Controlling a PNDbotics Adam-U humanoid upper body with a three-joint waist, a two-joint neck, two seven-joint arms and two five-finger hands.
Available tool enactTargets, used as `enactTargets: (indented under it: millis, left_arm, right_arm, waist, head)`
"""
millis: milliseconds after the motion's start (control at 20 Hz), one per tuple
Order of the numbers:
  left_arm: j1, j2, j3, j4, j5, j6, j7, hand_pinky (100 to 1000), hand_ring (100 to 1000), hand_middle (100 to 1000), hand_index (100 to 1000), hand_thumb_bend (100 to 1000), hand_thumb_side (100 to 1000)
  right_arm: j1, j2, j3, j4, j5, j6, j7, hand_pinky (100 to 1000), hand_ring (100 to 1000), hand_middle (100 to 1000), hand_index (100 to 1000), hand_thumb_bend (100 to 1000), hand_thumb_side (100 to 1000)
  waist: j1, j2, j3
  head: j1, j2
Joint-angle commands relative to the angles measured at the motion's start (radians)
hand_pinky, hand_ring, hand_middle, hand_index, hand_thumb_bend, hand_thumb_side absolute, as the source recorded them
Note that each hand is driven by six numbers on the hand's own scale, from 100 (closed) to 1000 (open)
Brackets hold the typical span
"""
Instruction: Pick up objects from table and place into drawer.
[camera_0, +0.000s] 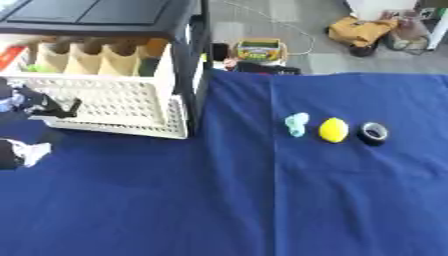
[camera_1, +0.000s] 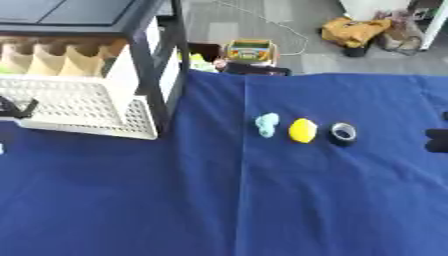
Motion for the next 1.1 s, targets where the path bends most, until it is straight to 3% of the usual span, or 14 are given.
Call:
enactTargets:
  millis: [50,1100]
  left_arm:
    - [0.01,0.053,0.027,-0.036,0.011,0.009,0.017,165,100,100,796,100,477]
    - [0.09,0.091,0.058,-0.116,-0.034,0.021,0.057,202,100,100,768,100,409]
  right_arm:
    - [-0.01,-0.008,-0.007,-0.016,-0.003,-0.006,-0.001,604,670,463,765,100,933]
    - [-0.018,-0.005,-0.008,-0.016,-0.004,-0.008,0.0,606,671,465,765,100,935]
  waist:
    - [0.0,-0.024,0.001]
    - [-0.007,-0.018,0.007]
  head:
    - [0.004,-0.013]
    - [0.007,-0.016]
